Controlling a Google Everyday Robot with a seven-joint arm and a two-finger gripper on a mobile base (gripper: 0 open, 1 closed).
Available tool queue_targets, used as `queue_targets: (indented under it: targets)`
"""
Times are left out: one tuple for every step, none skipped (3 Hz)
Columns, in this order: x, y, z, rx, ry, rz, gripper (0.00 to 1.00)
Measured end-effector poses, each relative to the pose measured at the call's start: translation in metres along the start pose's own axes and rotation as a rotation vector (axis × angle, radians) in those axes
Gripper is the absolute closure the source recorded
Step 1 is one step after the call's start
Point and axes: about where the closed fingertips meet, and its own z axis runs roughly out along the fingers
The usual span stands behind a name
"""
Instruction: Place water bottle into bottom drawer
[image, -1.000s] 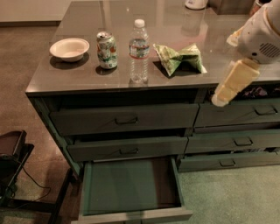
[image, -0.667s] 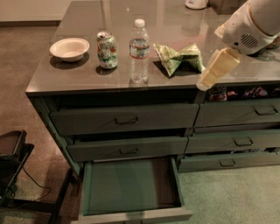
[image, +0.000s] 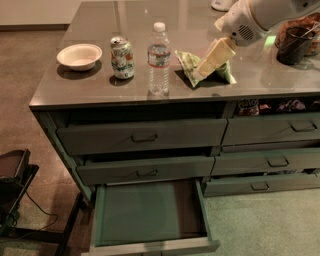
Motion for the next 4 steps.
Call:
queue_targets:
  targets:
    - [0.000,0.000,0.001,-0.001,-0.001,0.000,0.00]
    - [-0.006,0.000,0.016,-0.010,-0.036,0.005,0.00]
    - [-0.019,0.002,0.037,-0.032,-0.082,0.006,0.00]
    - [-0.035,0.008,0.055,-0.063,-0.131,-0.003,0.00]
